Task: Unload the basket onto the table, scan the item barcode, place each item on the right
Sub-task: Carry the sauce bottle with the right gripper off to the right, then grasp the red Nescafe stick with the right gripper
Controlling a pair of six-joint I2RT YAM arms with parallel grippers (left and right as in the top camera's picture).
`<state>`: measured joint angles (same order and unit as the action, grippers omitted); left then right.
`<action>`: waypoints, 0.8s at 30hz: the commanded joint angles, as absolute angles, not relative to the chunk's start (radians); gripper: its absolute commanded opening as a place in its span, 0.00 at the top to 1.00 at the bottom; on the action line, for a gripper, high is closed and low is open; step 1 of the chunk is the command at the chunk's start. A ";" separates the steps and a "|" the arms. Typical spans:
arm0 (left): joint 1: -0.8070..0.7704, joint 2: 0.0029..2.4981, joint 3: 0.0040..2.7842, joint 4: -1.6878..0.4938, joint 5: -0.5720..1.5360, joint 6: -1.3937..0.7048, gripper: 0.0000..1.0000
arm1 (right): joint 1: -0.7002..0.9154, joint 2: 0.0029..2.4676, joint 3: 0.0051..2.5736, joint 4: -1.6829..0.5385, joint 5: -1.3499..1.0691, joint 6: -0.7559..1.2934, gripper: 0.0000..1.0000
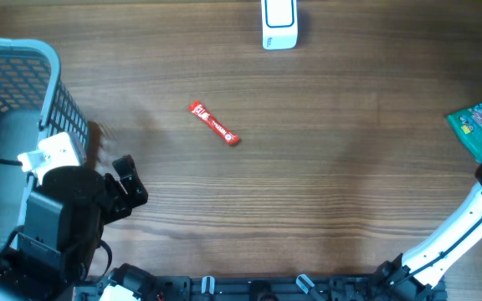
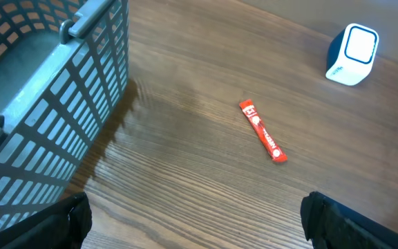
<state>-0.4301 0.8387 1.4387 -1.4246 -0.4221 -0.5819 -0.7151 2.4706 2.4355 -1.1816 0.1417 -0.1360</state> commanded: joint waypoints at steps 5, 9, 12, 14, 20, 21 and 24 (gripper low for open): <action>-0.434 0.837 1.440 -1.423 -0.432 -0.588 0.00 | -0.738 2.467 2.443 -1.168 0.054 -0.005 0.23; -0.434 0.837 1.440 -1.423 -0.432 -0.588 0.00 | -0.714 2.458 2.443 -1.180 -0.049 0.033 0.05; -0.434 0.837 1.440 -1.423 -0.432 -0.588 0.00 | -0.678 2.420 2.443 -1.169 -0.204 0.035 0.00; -0.434 0.837 1.440 -1.423 -0.432 -0.588 0.00 | -0.628 2.366 2.443 -1.153 -0.324 0.035 0.00; -0.434 0.837 1.440 -1.423 -0.432 -0.588 0.00 | -0.344 2.264 2.443 -1.213 -0.588 0.036 0.00; -0.434 0.837 1.440 -1.423 -0.432 -0.588 0.00 | -0.270 2.269 2.443 -1.221 -0.581 0.030 0.00; -0.434 0.837 1.440 -1.423 -0.432 -0.588 0.00 | -0.042 2.315 2.439 -1.214 -0.569 0.027 0.00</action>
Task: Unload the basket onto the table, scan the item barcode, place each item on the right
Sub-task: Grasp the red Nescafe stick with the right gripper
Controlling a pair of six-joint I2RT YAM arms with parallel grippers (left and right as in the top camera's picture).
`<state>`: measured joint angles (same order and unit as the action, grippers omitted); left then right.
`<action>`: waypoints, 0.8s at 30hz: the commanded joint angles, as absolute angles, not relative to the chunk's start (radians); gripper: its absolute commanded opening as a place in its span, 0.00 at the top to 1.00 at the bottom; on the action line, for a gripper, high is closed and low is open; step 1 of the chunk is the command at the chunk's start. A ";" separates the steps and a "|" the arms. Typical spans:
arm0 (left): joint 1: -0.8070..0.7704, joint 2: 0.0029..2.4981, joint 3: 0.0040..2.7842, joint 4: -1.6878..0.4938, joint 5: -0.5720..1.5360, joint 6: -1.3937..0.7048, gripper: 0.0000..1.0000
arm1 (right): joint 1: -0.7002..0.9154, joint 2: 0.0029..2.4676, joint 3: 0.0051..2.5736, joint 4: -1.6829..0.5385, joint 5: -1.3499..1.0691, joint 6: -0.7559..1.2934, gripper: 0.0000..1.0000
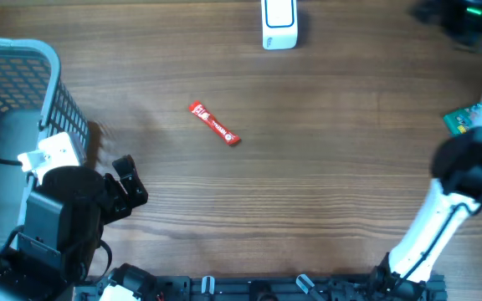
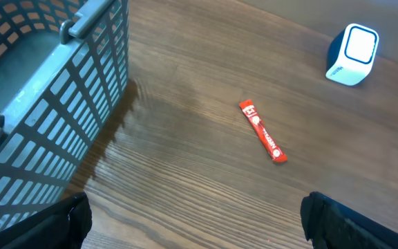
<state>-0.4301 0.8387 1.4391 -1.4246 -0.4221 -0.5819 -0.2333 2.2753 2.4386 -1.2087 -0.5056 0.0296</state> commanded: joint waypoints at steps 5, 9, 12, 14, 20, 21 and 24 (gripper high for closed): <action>-0.434 0.837 1.440 -1.423 -0.432 -0.588 0.00 | 0.286 2.444 2.439 -1.208 -0.460 0.022 0.01; -0.434 0.837 1.440 -1.423 -0.432 -0.588 0.00 | 0.514 2.548 2.439 -1.207 -0.272 -0.082 0.05; -0.434 0.837 1.440 -1.423 -0.432 -0.588 0.00 | 0.603 2.585 2.439 -1.206 -0.141 -0.080 0.06; -0.434 0.837 1.440 -1.423 -0.432 -0.588 0.00 | 0.645 2.607 2.439 -1.204 -0.090 -0.083 0.07; -0.434 0.837 1.440 -1.423 -0.432 -0.588 0.00 | 0.706 2.629 2.390 -1.185 -0.073 -0.087 0.24; -0.434 0.837 1.440 -1.423 -0.432 -0.588 0.00 | 0.707 2.629 2.366 -1.174 -0.052 -0.086 0.26; -0.434 0.837 1.440 -1.423 -0.432 -0.588 0.00 | 0.707 2.629 2.296 -1.137 -0.015 -0.079 0.35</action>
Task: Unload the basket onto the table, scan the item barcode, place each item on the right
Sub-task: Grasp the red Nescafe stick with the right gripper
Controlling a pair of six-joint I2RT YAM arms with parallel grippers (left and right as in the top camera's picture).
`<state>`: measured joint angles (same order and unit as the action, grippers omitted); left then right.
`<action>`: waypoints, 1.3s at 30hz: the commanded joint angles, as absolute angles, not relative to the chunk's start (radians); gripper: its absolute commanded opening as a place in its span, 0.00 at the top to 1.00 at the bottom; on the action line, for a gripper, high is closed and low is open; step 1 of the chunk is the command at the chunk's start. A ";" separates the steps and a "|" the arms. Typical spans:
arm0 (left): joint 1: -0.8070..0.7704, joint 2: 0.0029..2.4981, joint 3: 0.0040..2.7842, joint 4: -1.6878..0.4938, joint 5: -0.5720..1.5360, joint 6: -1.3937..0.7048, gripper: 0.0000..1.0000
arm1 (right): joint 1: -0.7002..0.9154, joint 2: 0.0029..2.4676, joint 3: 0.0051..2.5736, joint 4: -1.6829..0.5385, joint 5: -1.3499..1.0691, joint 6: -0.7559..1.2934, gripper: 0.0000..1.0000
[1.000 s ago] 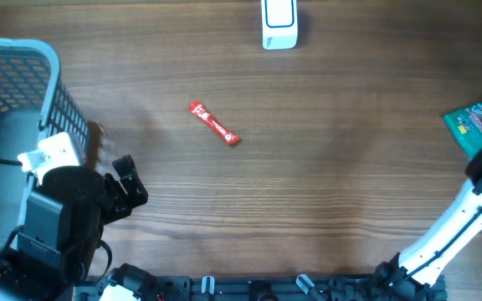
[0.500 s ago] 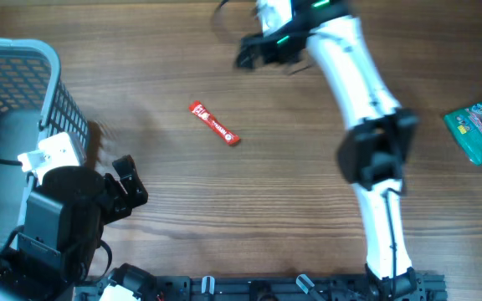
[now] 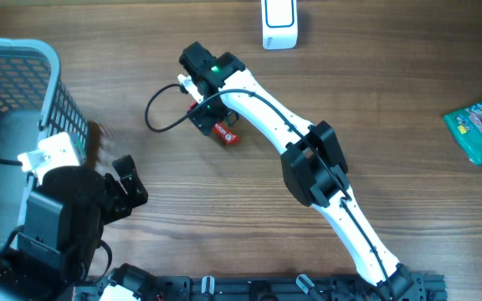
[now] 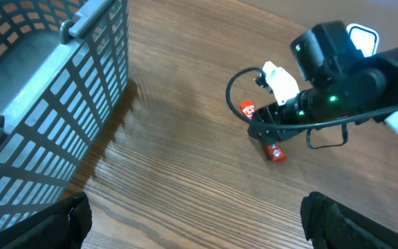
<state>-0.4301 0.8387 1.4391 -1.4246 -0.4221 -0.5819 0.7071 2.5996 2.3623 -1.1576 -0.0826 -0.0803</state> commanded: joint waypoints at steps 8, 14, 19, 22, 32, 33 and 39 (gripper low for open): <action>-0.434 0.837 1.440 -1.423 -0.432 -0.588 0.00 | 0.704 2.614 2.252 -1.197 -0.114 0.064 0.96; -0.434 0.837 1.440 -1.423 -0.432 -0.588 0.00 | 0.587 2.482 2.388 -1.459 -0.625 0.179 0.96; -0.434 0.837 1.440 -1.423 -0.432 -0.588 0.00 | 0.415 2.405 2.388 -1.608 -0.916 0.636 0.96; -0.434 0.837 1.440 -1.423 -0.432 -0.588 0.00 | 0.364 2.405 2.388 -1.608 -1.039 0.644 0.96; -0.434 0.837 1.440 -1.423 -0.432 -0.588 0.00 | 0.348 2.405 2.388 -1.608 -1.260 0.959 0.96; -0.434 0.837 1.440 -1.423 -0.432 -0.588 0.00 | 0.349 2.405 2.388 -1.608 -1.293 0.977 0.96; -0.434 0.837 1.440 -1.423 -0.432 -0.588 0.00 | 0.350 2.405 2.388 -1.554 -1.234 0.888 0.96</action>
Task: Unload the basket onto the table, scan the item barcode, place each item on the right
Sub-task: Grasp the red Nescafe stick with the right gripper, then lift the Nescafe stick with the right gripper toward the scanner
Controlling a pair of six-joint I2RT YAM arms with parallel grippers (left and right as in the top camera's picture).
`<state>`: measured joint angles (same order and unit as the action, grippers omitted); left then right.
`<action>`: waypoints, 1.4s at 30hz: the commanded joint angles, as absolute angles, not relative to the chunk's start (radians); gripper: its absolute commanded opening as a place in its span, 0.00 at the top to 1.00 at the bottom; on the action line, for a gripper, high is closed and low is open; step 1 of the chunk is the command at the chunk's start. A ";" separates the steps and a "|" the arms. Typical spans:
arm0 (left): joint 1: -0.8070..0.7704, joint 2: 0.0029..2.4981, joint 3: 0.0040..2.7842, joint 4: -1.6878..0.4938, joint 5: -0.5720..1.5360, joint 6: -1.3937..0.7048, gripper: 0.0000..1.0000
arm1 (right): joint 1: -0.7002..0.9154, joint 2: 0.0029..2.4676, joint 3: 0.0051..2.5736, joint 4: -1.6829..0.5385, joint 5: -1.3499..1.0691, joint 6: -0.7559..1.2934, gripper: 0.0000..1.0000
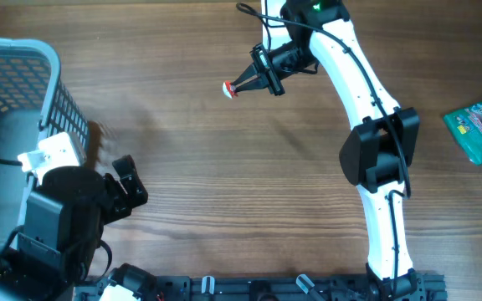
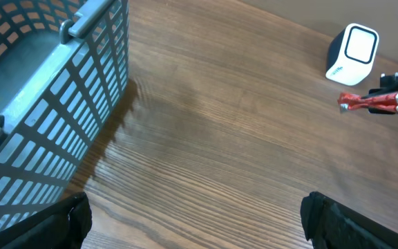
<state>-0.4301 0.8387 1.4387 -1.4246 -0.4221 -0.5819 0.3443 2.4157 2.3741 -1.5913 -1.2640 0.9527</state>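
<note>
A thin red stick packet (image 1: 229, 88) hangs above the table at the back, pinched at one end by my right gripper (image 1: 249, 82), which is shut on it. The left wrist view shows the packet (image 2: 362, 102) just in front of and below the white-and-blue barcode scanner (image 2: 352, 45). From overhead, my right arm hides most of the scanner. My left gripper (image 1: 129, 191) rests near the front left, far from the packet. Its fingers (image 2: 66, 220) stand wide apart with nothing between them.
A grey-blue plastic basket (image 1: 23, 63) fills the left edge of the table, next to my left arm. A green snack bag (image 1: 478, 124) lies at the right edge. My right arm (image 1: 375, 142) stretches from the front edge to the back.
My right gripper was down on the red packet left of the table's middle. Now it holds the packet in the air farther back, beside the scanner. My left arm has not moved.
The packet first lay on the table while my right arm stayed at the right edge by the green bag. The arm then showed at the back right, then its gripper was at the packet. Now the packet is held up by the scanner.
</note>
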 commanded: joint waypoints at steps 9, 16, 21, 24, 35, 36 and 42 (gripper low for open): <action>-0.434 0.837 1.440 -1.423 -0.432 -0.588 0.00 | 0.469 2.405 2.338 -1.534 -0.231 0.337 0.96; -0.434 0.837 1.440 -1.423 -0.432 -0.588 0.00 | 0.606 2.405 2.328 -1.441 -0.183 0.035 0.00; -0.434 0.837 1.440 -1.423 -0.432 -0.588 0.00 | 0.632 2.405 2.291 -1.441 -0.056 0.160 0.20; -0.434 0.837 1.440 -1.423 -0.432 -0.588 0.00 | 0.638 2.407 2.195 -1.405 -0.060 0.161 0.27; -0.434 0.837 1.440 -1.423 -0.432 -0.588 0.00 | 0.743 2.431 1.987 -1.195 0.042 0.212 0.35; -0.434 0.837 1.440 -1.423 -0.432 -0.588 0.00 | 0.745 2.440 1.987 -1.190 0.056 0.213 0.50; -0.434 0.837 1.440 -1.423 -0.432 -0.588 0.00 | 0.745 2.467 1.969 -1.216 0.062 0.251 0.96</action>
<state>-0.4301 0.8387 1.4391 -1.4246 -0.4221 -0.5819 0.7509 2.4187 1.9991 -1.2026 0.0166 0.2138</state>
